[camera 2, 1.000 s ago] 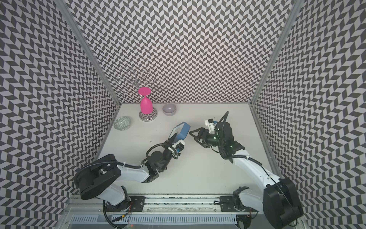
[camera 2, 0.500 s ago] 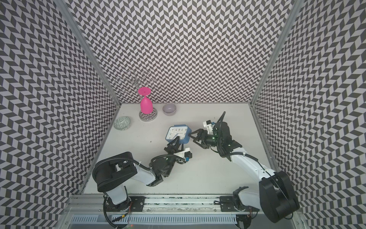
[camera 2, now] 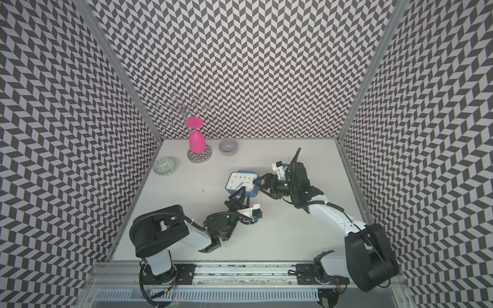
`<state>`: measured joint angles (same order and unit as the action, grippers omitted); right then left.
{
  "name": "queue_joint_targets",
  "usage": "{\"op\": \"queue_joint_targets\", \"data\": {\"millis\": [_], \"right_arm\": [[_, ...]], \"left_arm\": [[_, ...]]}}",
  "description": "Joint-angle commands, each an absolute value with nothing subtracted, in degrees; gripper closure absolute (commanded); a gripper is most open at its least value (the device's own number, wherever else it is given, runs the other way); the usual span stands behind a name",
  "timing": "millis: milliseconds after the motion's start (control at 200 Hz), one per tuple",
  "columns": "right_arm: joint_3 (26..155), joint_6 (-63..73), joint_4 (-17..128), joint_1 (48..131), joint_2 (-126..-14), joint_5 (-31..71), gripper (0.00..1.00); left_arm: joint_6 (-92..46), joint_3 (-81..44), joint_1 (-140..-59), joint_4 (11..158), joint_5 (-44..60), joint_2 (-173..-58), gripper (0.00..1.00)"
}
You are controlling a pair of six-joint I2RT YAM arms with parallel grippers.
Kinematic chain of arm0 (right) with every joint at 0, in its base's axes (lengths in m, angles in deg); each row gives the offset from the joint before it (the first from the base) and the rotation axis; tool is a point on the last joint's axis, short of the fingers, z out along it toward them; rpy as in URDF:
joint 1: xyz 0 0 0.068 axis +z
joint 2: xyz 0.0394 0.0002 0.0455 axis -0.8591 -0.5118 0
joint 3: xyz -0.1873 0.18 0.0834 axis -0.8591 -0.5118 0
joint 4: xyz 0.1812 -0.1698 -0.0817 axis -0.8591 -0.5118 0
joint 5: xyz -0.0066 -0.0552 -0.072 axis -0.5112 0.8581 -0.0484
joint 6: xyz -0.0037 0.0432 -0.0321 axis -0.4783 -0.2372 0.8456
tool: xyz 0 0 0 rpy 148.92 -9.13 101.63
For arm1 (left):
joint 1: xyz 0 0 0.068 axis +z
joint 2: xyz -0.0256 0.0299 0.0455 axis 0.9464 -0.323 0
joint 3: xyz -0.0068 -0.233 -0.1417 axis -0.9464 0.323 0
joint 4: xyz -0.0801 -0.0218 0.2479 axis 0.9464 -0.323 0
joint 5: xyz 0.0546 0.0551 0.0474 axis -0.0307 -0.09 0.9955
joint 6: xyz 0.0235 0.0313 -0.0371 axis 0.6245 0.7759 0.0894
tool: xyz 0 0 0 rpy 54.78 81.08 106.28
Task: Insert the battery into the alarm
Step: Adjust the alarm at the center of the board.
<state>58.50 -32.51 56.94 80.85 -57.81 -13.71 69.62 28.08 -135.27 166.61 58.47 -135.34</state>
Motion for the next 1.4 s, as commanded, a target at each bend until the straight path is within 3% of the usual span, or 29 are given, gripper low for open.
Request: {"op": "queue_joint_targets", "data": {"millis": [0,210,391,446,516,611,851,1107,1397], "right_arm": [[60.45,-30.49,56.93,81.18,-59.26,-13.65,0.33],[60.03,-29.99,56.68,81.19,-60.07,-13.79,0.55],[59.41,-30.44,57.29,81.19,-59.97,-14.07,0.67],[59.54,-30.51,57.4,81.19,-59.79,-14.07,0.68],[59.26,-30.81,58.26,81.19,-59.38,-14.07,0.68],[58.57,-32.08,60.76,81.1,-58.63,-14.43,0.7],[57.49,-33.42,64.88,80.19,-58.43,-14.45,0.7],[57.24,-32.42,66.63,77.6,-61.15,-12.4,0.7],[56.6,-30.21,71.56,76.01,-68.7,-10.64,0.7]], "left_arm": [[72.23,26.16,-135.87,170.83,59.06,-135.46,0.78],[73.17,26.06,-136.02,171.05,59.15,-135.9,0.78],[73.57,25.61,-136.05,172.7,60.08,-136.86,0.76],[73.24,25.3,-136.05,172.95,60.46,-137.13,0.65],[72.65,25.2,-136.17,173.77,60.66,-137.42,0.38],[71.7,25.29,-136.67,173.6,60.7,-137.53,0.19],[67.39,25.93,-140.23,173.2,62.29,-137.7,0.01],[53.73,27.86,-146.66,165.0,65.57,-136.31,0.01],[37.65,31.64,-147.21,155.05,63.52,-127.58,0.01]]}}
